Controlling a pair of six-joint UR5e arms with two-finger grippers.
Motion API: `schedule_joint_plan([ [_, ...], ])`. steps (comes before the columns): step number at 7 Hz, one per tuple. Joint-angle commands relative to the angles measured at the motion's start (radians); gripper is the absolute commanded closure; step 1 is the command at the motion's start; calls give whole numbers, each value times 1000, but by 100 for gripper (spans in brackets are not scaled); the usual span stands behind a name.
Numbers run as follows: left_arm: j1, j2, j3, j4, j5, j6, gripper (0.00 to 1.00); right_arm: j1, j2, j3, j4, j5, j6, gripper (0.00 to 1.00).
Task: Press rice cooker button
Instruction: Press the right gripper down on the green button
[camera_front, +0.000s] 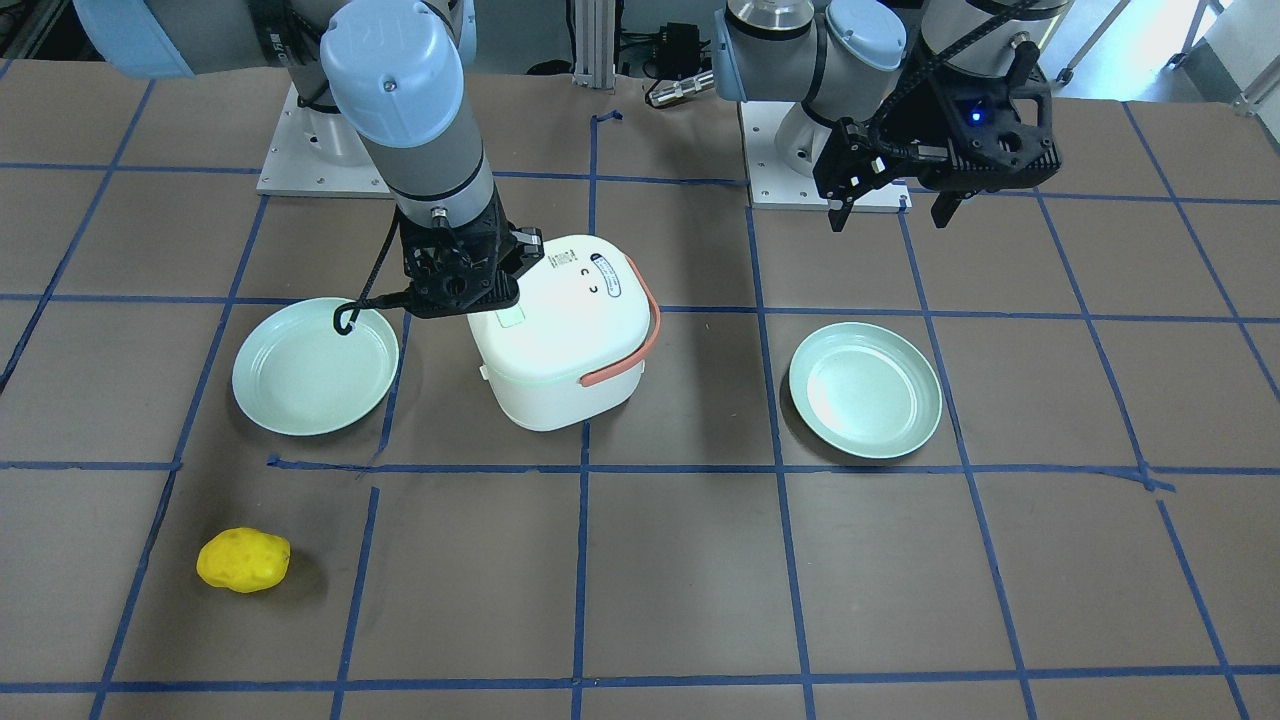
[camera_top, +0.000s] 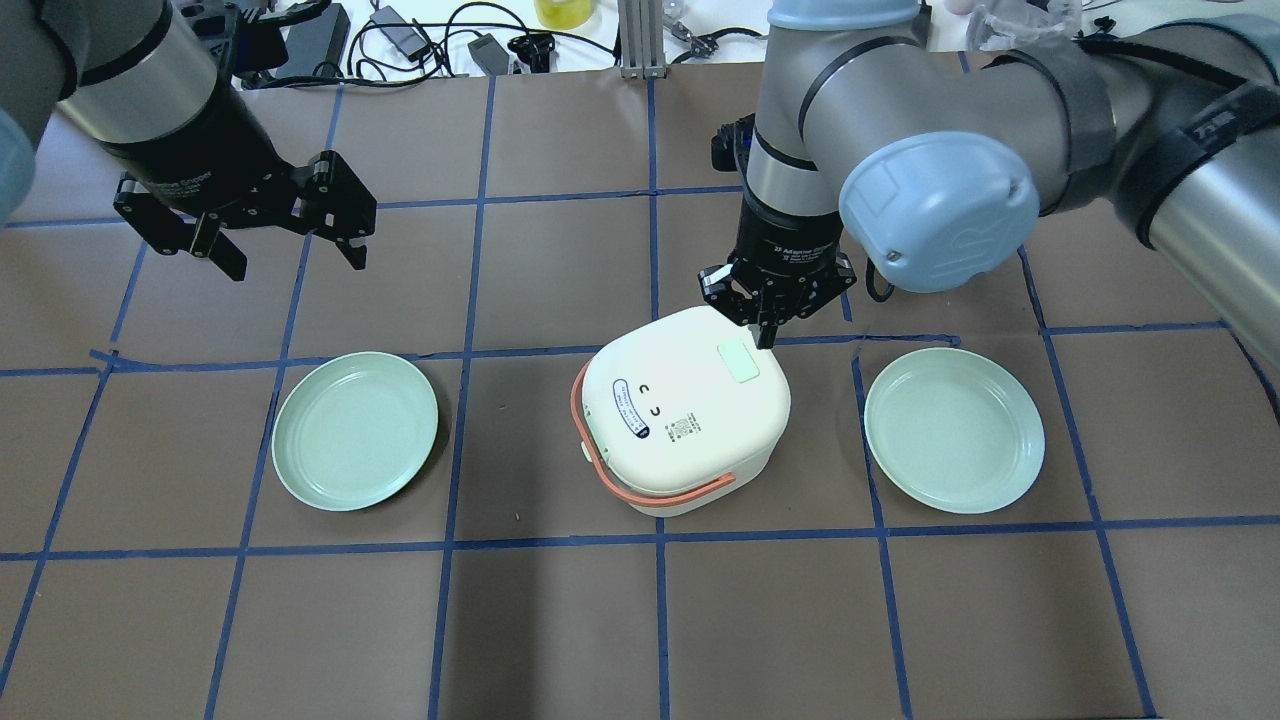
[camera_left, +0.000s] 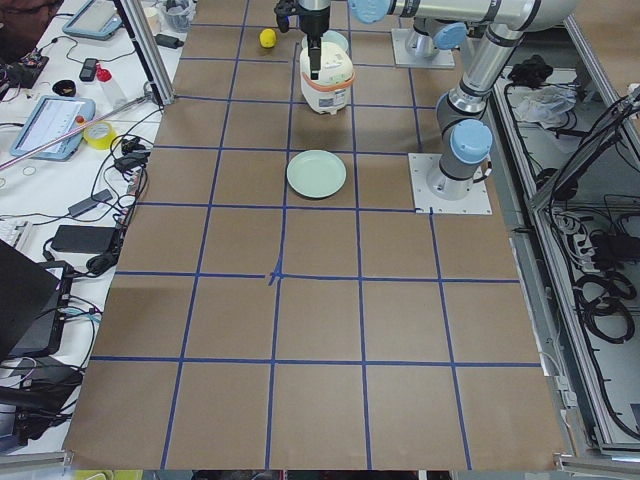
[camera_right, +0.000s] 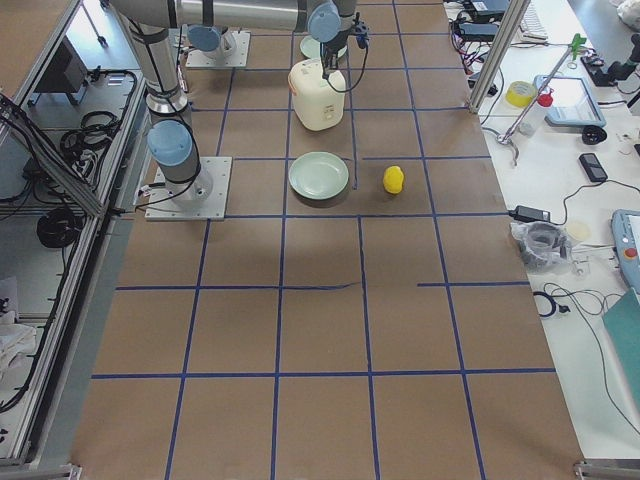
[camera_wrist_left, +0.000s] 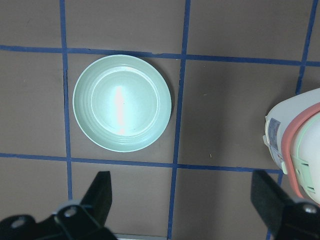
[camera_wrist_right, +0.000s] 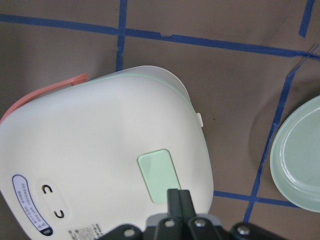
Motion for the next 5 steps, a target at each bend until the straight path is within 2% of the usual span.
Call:
schedule_joint_plan([
  [1, 0, 0, 0, 0, 0, 0, 0, 4, 9, 5, -8, 29, -3, 100],
  [5, 0, 0, 0, 0, 0, 0, 0, 4, 12, 34, -11, 29, -12, 100],
])
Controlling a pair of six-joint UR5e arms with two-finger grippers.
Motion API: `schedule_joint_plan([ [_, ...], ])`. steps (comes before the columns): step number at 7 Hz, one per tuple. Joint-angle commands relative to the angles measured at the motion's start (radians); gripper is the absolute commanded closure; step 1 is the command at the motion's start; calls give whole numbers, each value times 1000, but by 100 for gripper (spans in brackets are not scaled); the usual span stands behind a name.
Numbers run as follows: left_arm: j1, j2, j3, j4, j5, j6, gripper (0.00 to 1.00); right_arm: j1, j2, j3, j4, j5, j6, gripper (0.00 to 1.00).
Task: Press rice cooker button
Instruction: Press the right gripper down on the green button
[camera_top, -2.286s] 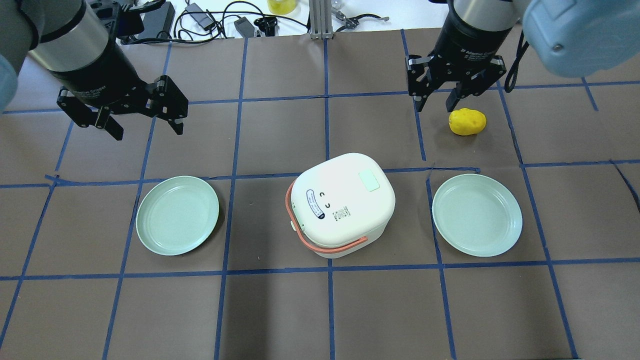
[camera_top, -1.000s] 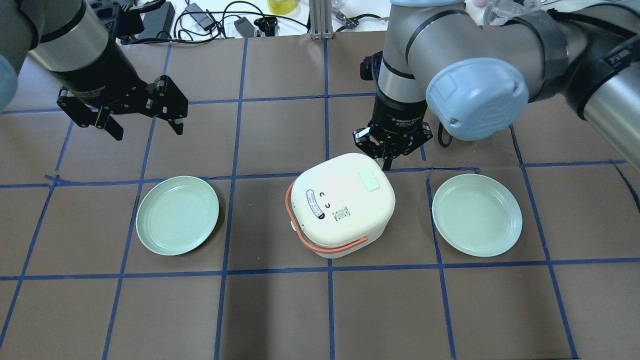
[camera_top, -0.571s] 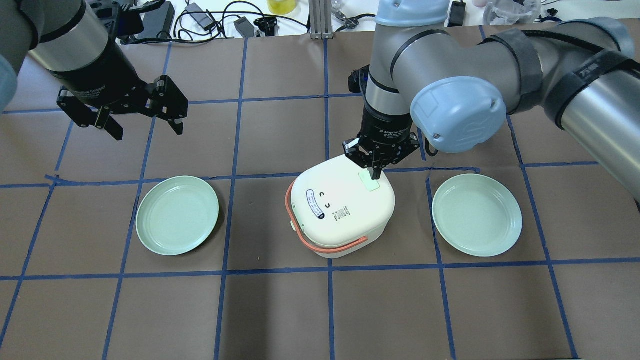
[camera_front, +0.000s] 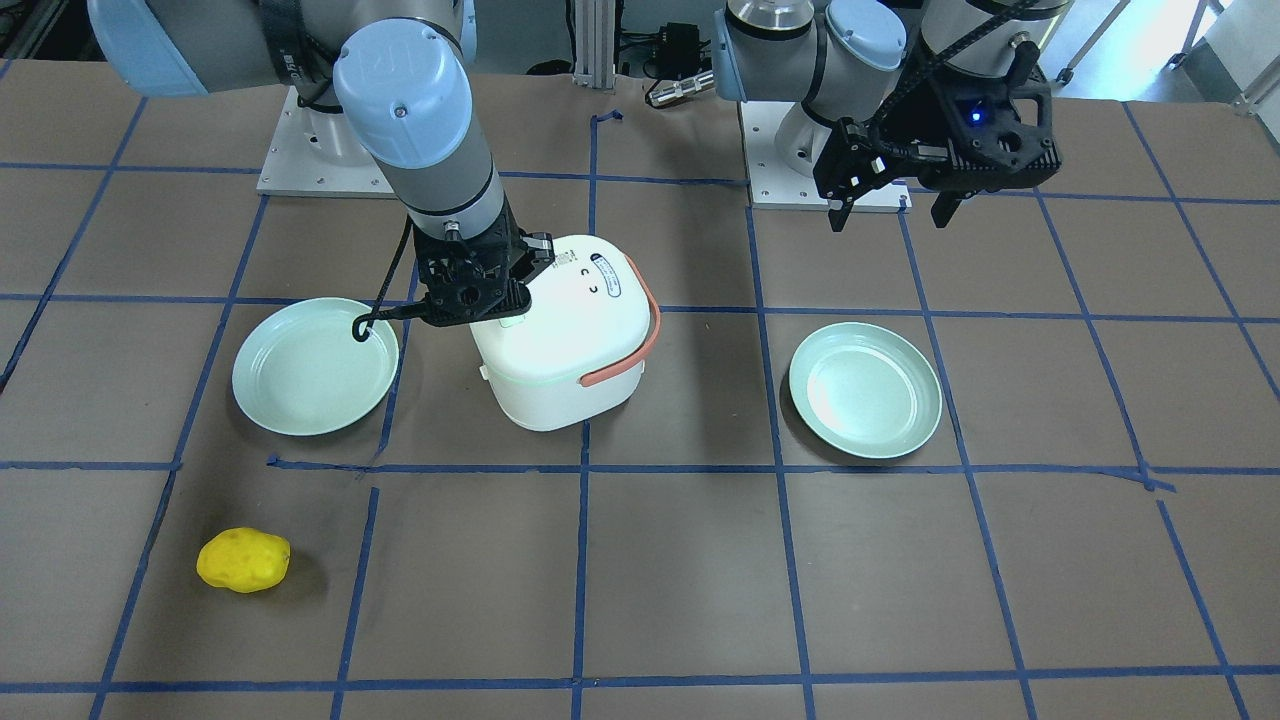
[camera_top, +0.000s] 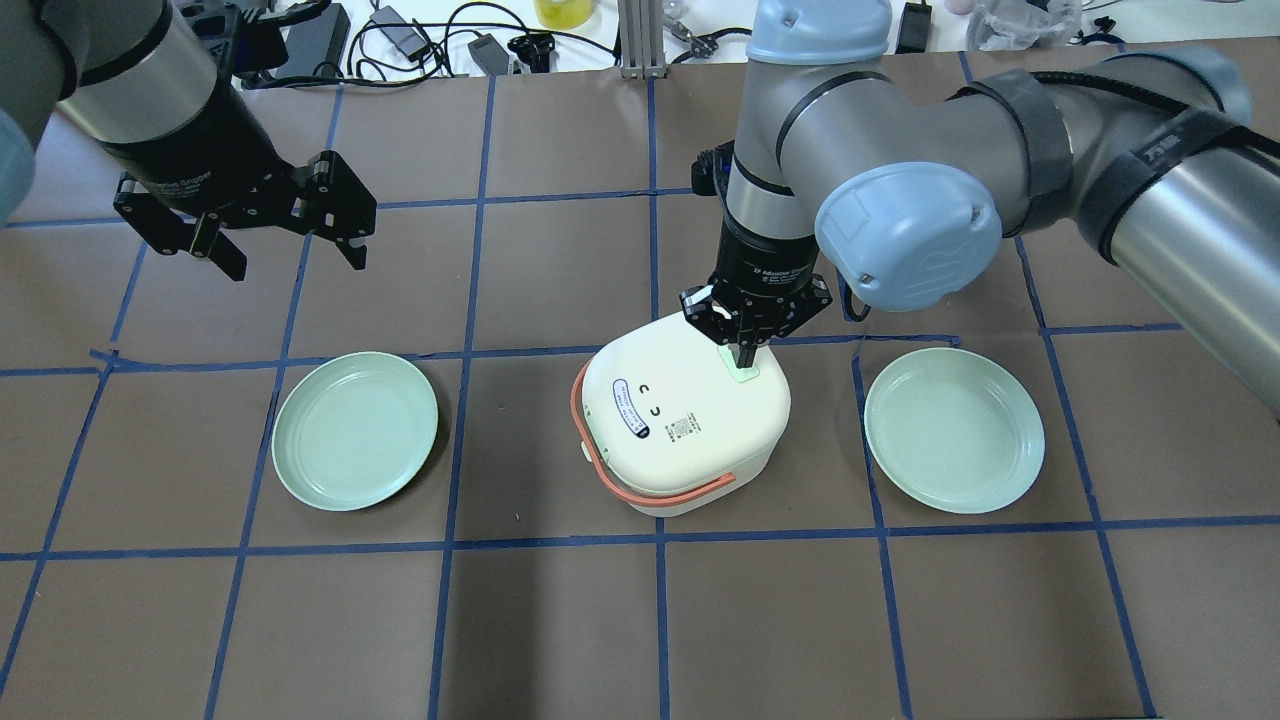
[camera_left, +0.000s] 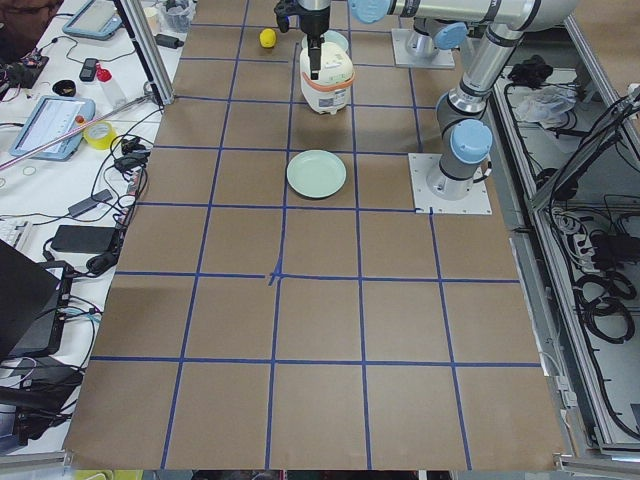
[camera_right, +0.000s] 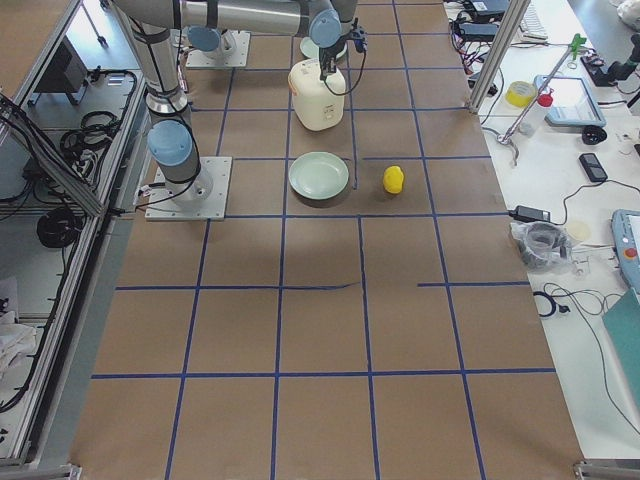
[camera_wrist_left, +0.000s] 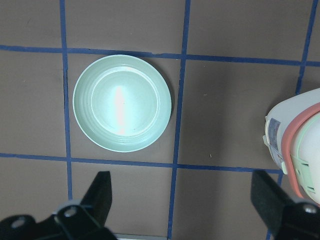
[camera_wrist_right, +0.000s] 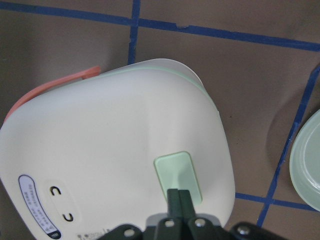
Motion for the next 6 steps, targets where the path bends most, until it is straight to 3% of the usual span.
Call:
schedule_joint_plan([
  [1, 0, 0, 0, 0, 0, 0, 0, 0, 1, 29, -24, 0, -1, 100],
  [6, 0, 0, 0, 0, 0, 0, 0, 0, -2, -5, -33, 8, 20, 98],
])
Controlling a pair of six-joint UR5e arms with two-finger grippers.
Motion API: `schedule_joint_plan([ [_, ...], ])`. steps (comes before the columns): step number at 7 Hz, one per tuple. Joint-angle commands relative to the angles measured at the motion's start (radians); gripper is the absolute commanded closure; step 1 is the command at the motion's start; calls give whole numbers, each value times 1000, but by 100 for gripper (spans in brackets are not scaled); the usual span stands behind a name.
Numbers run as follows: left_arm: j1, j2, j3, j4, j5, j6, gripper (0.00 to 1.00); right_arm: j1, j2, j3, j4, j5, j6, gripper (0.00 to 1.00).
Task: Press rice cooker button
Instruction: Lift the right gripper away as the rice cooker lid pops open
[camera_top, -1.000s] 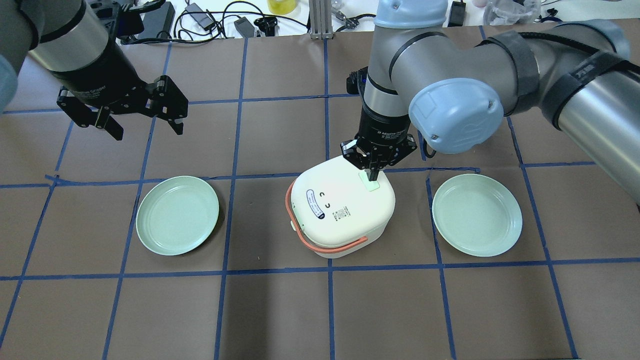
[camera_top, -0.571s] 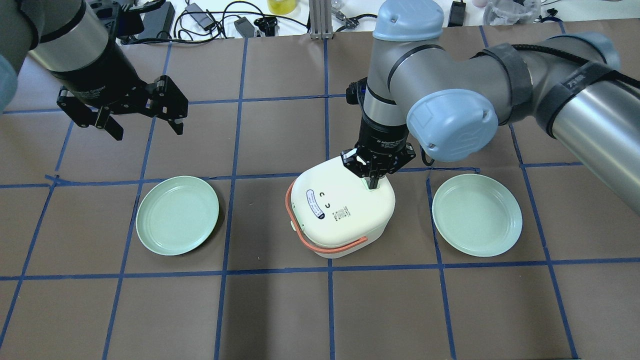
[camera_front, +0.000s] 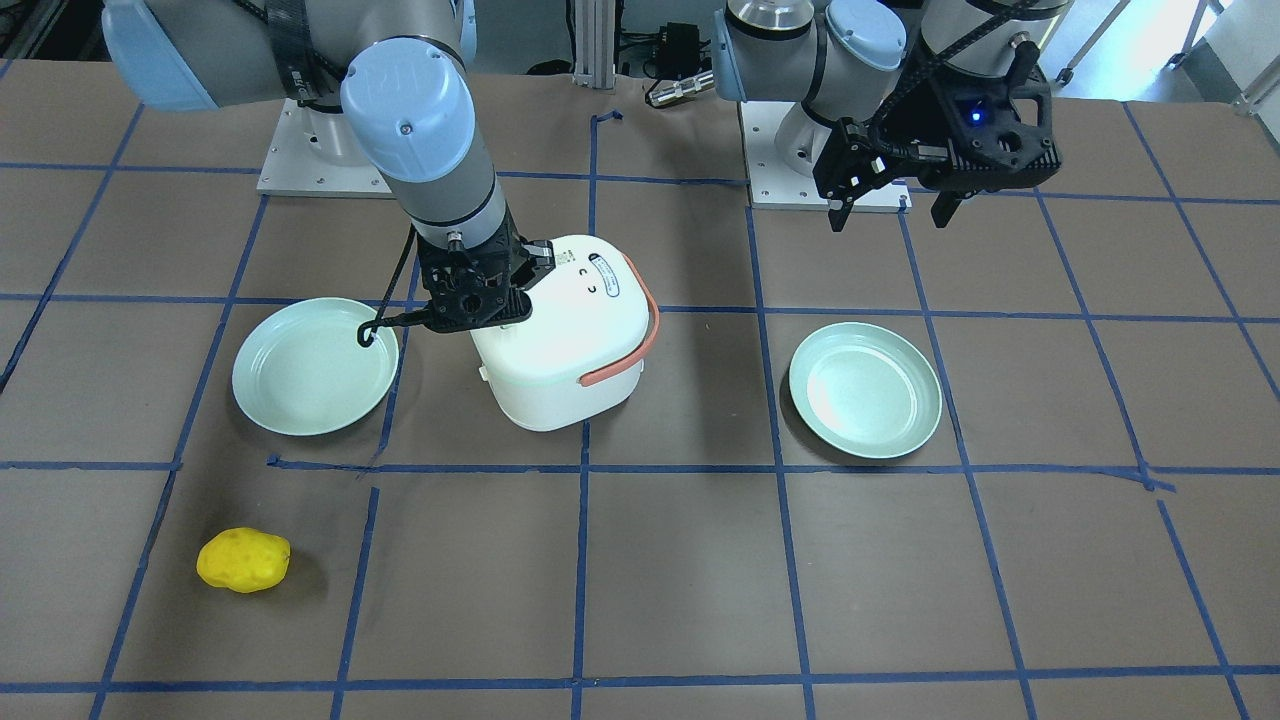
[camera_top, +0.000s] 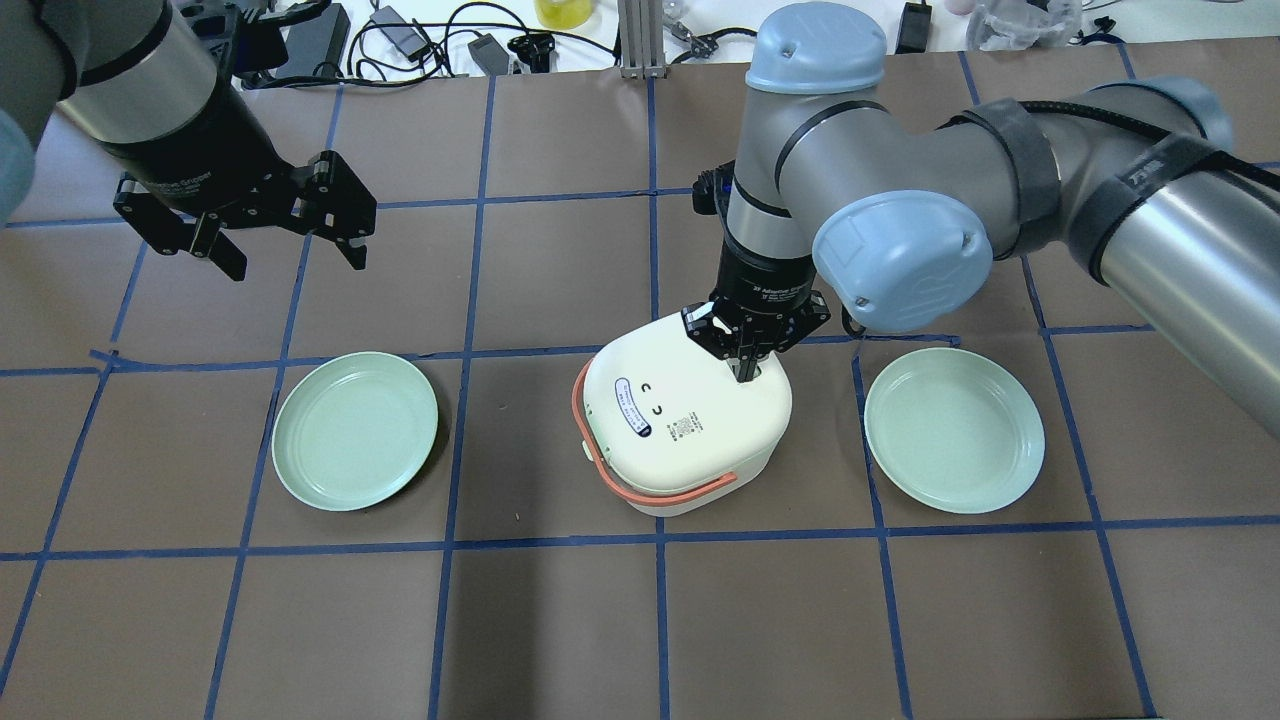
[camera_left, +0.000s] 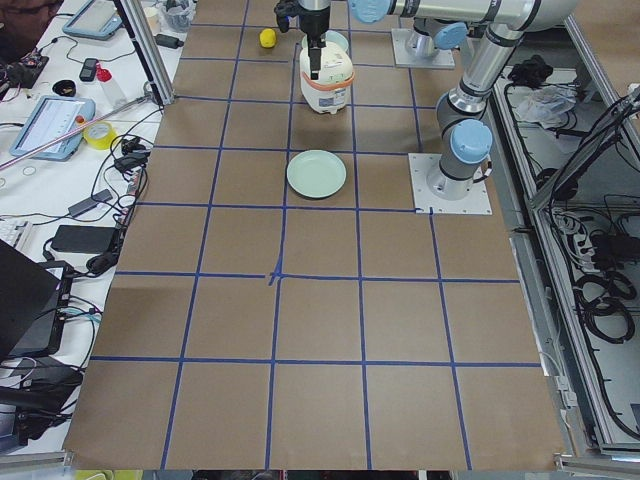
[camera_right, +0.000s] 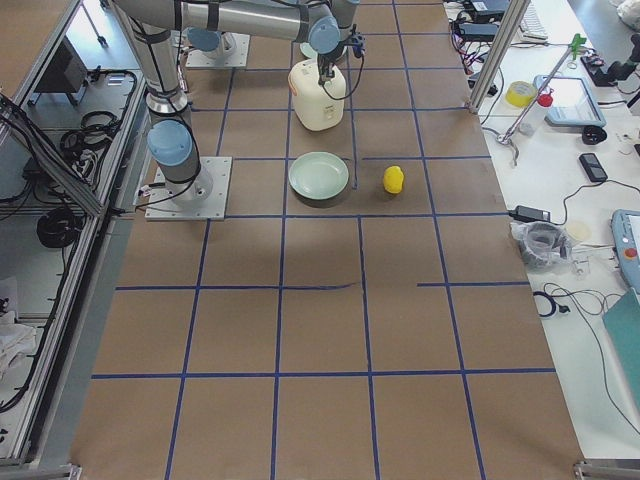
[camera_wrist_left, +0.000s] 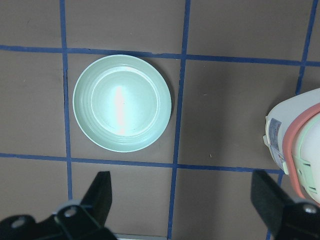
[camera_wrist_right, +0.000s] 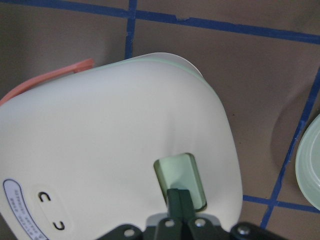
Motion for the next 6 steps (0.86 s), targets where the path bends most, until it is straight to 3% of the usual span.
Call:
schedule_joint_plan([
  [1, 0, 0, 0, 0, 0, 0, 0, 0, -10, -57, 1, 18, 66, 88],
  [2, 0, 0, 0, 0, 0, 0, 0, 0, -10, -101, 5, 19, 144, 53],
  [3, 0, 0, 0, 0, 0, 0, 0, 0, -10, -159, 7, 17, 229, 2],
  [6, 0, 0, 0, 0, 0, 0, 0, -55, 4, -287, 11, 6, 259, 0],
])
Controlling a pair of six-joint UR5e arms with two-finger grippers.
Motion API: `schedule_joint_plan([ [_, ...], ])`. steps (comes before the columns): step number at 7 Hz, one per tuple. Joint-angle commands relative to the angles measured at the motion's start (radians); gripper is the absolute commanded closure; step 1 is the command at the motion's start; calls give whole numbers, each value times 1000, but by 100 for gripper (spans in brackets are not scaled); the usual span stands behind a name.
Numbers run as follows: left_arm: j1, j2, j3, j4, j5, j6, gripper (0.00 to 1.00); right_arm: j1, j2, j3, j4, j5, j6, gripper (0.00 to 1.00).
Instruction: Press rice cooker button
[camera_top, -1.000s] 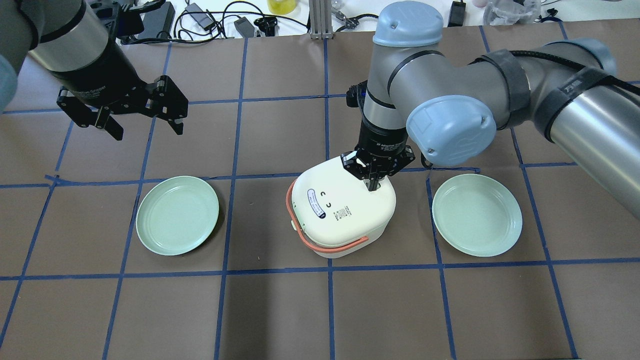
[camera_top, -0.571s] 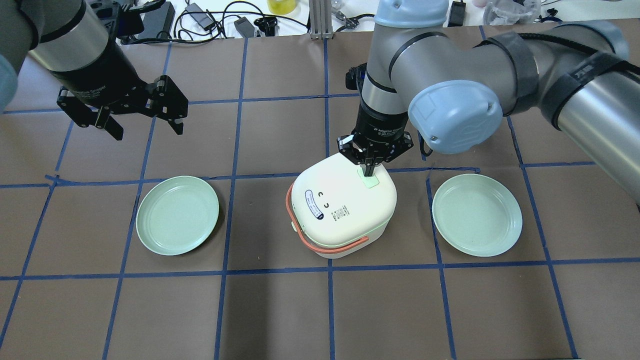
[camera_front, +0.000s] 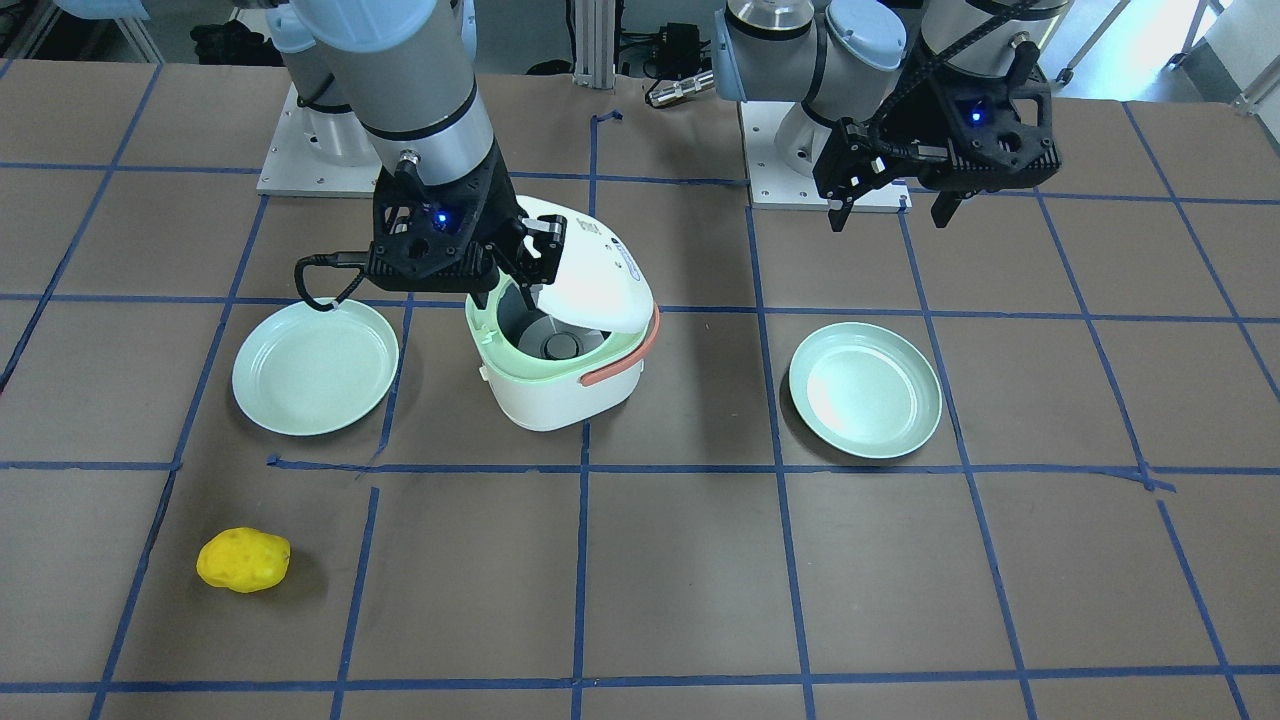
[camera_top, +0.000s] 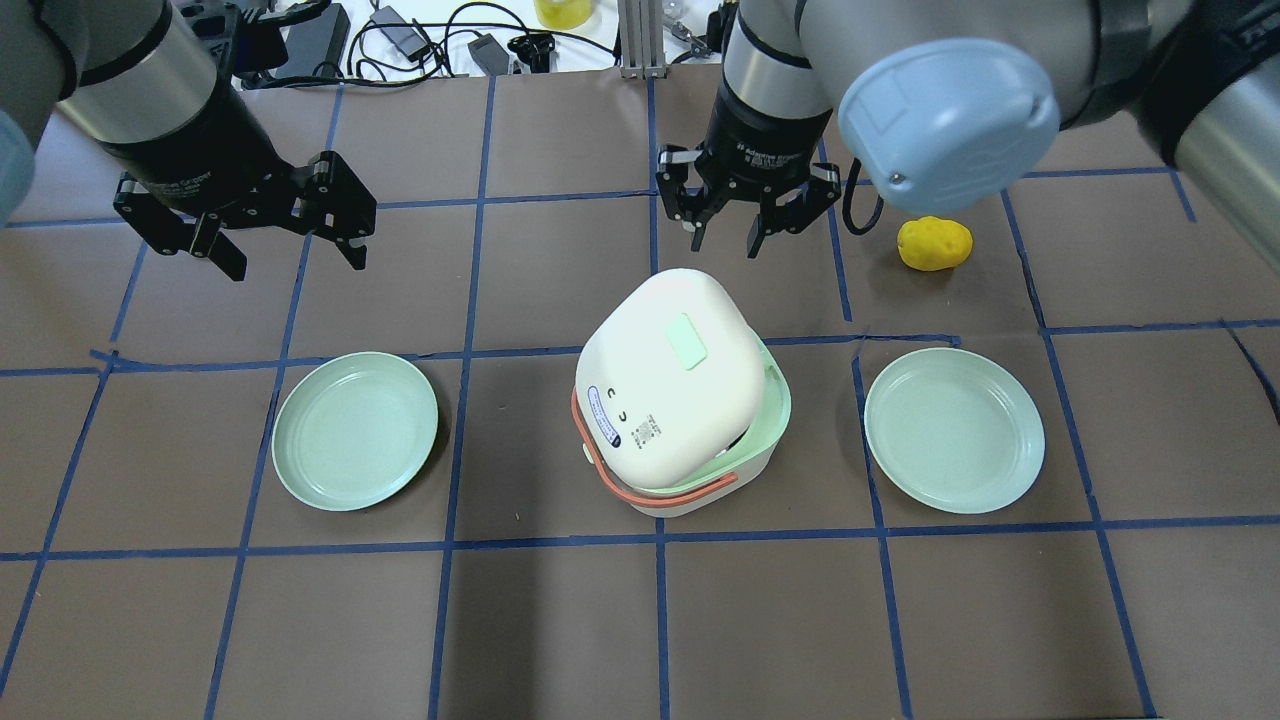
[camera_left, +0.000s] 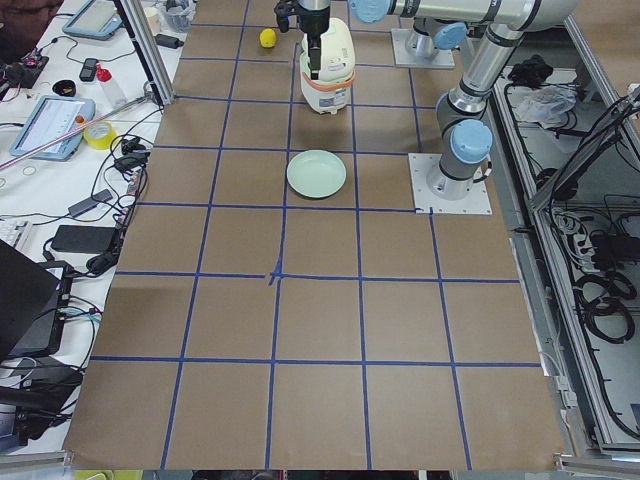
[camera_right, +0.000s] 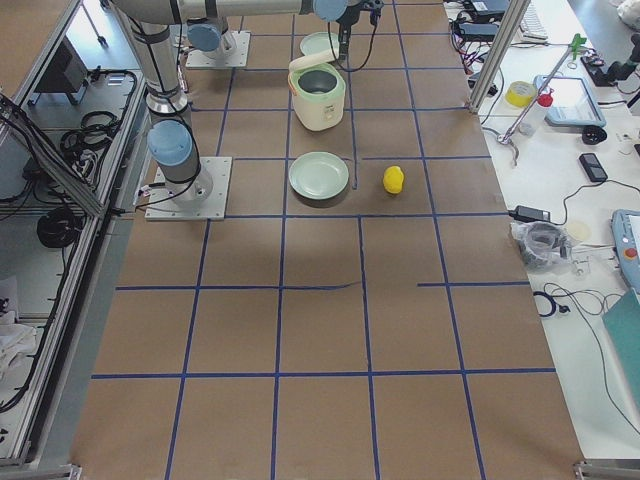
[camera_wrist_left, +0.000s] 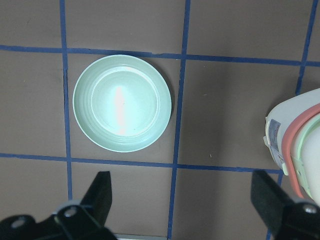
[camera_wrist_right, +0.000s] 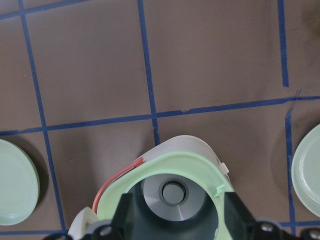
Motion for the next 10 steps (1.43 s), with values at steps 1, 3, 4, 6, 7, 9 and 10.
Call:
schedule_joint_plan([
  [1, 0, 0, 0, 0, 0, 0, 0, -74, 2, -37, 9, -8, -29, 0],
  [3, 0, 0, 0, 0, 0, 0, 0, -128, -9, -25, 41, -103, -216, 0],
  [4, 0, 0, 0, 0, 0, 0, 0, -131, -11, -16, 61, -138, -249, 0],
  [6, 0, 0, 0, 0, 0, 0, 0, -134, -17, 0, 110, -143, -286, 0],
  [7, 0, 0, 0, 0, 0, 0, 0, -136, -24, 10, 112, -169, -293, 0],
  [9, 0, 0, 0, 0, 0, 0, 0, -172, -52, 15, 131, -185, -362, 1],
  [10, 0, 0, 0, 0, 0, 0, 0, -174, -70, 35, 145, -182, -367, 1],
])
